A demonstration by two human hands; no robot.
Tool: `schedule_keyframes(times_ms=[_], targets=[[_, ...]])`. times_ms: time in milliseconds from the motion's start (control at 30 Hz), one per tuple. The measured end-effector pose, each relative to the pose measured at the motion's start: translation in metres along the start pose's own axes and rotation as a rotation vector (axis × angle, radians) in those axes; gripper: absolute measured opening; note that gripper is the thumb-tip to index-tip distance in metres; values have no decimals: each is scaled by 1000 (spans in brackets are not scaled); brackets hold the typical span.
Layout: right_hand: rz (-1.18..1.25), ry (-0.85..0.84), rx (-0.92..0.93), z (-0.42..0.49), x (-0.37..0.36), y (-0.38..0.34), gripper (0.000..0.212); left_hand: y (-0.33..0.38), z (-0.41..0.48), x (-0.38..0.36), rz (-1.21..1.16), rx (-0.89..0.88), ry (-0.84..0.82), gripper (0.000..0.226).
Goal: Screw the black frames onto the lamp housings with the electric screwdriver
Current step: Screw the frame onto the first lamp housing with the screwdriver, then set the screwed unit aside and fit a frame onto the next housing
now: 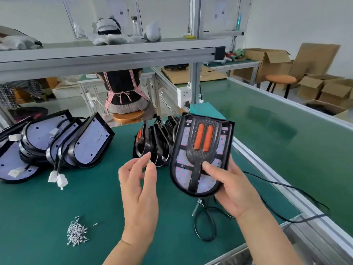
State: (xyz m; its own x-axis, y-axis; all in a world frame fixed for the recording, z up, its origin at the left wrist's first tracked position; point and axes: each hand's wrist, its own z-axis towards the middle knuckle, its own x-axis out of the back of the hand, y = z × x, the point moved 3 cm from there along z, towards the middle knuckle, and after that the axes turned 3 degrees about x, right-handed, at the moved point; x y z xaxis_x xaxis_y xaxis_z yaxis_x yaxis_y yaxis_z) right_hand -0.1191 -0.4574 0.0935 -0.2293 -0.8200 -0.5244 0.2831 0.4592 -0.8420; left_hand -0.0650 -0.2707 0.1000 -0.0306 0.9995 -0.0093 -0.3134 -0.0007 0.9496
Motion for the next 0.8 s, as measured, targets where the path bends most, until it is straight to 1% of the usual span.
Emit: schedule_keyframes(times_ms=[33,167,267,333,433,533,700,800], targets=[[-3,71,62,5,13,-11,59,-6,0,0,37,17,-35,16],[27,362,234,21,78,-52,57,-43,-2,7,193,144,-114,21],[22,553,271,27,126,-72,45,-66,-5,12,287,236,-142,20],[16,665,278,31,153,-79,43,-75,-7,15,334,244,-145,20],[-23,803,293,35,188,-85,47,-79,-8,15,374,187,-139,22],[-111,917,297,34,219,-90,57,-82,-7,14,379,170,-130,24],[-282,1133,315,23,261,-97,71,-87,-6,12,296,245,-105,26],[-386,1219,280,17,279,-99,79,-87,-6,11,266,278,-92,26]])
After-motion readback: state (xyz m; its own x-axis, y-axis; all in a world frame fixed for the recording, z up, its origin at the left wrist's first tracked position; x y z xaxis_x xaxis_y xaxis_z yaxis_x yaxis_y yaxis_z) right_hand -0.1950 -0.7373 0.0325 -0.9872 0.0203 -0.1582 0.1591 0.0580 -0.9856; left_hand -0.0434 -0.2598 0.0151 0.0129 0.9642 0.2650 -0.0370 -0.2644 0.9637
